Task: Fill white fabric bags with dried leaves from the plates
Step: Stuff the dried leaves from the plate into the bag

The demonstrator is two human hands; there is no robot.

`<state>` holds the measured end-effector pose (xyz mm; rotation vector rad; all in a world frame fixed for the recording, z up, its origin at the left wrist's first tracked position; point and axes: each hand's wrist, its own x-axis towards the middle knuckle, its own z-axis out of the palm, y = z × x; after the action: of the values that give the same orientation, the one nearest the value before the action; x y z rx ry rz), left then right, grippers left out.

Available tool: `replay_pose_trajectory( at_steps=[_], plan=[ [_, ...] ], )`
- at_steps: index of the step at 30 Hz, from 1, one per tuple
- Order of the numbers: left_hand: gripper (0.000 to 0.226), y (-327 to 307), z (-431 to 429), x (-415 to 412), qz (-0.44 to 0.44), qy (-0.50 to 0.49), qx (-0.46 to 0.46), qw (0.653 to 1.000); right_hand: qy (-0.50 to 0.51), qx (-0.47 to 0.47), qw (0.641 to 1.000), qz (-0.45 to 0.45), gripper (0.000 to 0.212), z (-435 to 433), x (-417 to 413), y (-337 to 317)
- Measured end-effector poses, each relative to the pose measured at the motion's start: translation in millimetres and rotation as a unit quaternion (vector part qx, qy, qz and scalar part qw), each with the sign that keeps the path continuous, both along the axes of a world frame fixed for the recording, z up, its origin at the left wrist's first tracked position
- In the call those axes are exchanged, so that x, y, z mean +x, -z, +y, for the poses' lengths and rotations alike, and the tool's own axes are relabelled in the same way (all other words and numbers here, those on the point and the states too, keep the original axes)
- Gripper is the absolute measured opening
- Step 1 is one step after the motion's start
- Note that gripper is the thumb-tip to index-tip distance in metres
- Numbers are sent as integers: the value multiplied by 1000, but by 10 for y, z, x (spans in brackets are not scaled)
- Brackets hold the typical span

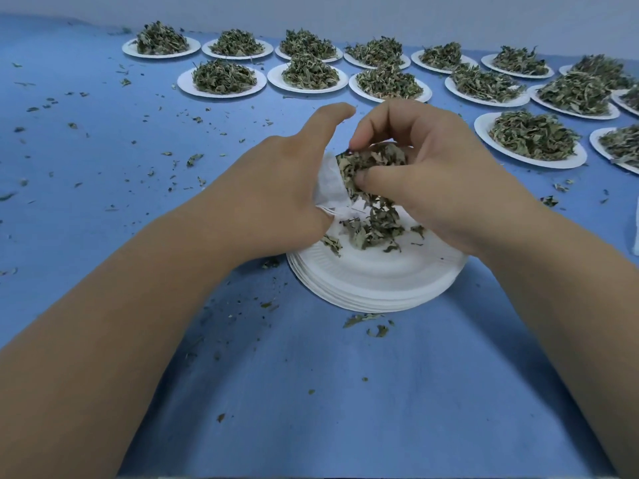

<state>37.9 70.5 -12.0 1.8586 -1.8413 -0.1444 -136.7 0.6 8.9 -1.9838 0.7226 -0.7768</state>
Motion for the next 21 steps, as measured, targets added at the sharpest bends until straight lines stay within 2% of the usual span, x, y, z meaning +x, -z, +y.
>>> replay_pose_trajectory(
  at_steps=[8,11,14,16,19,21],
  plan=[
    [100,-23,11,-37,1,-5,7,1000,25,-93,995,13,17,64,1,30],
    [99,-38,27,-55,5,-3,7,1000,24,-75,997,-14,12,106,54,60],
    [100,-59,48,-76,13,3,12,1000,15,-80,997,9,12,102,61,69],
    [99,-73,56,-86,13,1,10,1000,-29,-37,999,21,15,80,9,33],
    [95,-89,61,-82,19,-12,8,1000,-107,1,993,50,33,50,-87,-19],
    [95,-93,64,-76,32,-17,8,999,-121,14,991,60,40,37,-104,-51]
  ],
)
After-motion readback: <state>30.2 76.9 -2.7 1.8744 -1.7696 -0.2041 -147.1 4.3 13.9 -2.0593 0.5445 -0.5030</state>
